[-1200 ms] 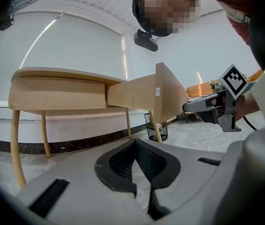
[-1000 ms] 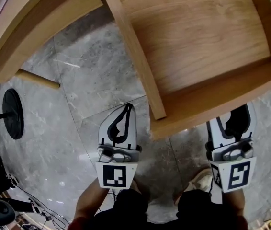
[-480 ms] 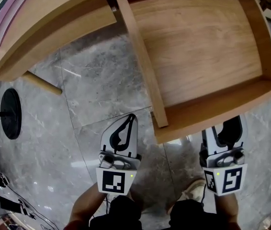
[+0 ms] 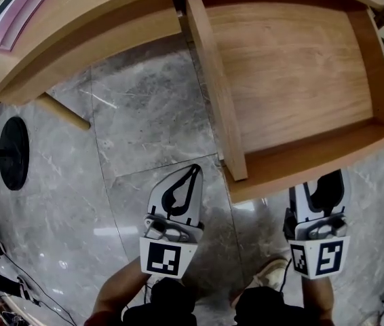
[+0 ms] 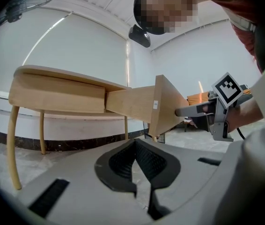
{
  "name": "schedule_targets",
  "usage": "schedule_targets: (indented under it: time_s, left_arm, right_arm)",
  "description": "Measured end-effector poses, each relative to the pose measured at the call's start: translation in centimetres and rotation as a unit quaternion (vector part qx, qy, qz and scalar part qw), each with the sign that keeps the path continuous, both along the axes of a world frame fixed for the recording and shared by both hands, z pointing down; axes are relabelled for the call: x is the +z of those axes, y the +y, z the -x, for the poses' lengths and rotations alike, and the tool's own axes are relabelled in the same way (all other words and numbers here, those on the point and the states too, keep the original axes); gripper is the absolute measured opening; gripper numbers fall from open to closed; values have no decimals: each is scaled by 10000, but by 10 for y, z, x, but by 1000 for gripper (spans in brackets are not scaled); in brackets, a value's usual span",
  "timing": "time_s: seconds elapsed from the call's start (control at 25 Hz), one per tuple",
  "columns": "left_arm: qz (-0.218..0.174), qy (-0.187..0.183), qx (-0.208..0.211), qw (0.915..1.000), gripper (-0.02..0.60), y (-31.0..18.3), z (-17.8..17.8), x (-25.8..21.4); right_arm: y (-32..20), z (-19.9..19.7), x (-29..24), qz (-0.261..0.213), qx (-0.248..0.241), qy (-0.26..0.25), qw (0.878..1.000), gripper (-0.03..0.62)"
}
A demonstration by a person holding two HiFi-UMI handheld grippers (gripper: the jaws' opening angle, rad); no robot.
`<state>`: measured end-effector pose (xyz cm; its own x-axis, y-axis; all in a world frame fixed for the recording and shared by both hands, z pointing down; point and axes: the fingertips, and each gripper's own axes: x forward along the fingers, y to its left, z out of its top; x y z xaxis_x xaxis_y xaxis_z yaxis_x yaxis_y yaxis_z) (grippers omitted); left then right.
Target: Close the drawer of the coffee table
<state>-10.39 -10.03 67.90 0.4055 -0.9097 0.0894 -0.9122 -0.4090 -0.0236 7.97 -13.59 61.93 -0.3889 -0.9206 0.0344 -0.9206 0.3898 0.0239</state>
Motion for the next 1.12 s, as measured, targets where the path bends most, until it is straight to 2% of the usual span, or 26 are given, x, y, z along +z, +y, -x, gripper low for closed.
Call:
schedule_targets:
  time_s: [0.64, 1.12]
  left_arm:
    - [-115, 23, 57, 9999, 8, -1, -5, -9]
    - [-241, -4, -43, 9997, 8, -5, 1, -24]
  right_arm:
    - [-8, 1, -16, -190, 12, -14, 9998, 302]
    - [-12, 2, -20, -138, 3, 46, 9999, 302]
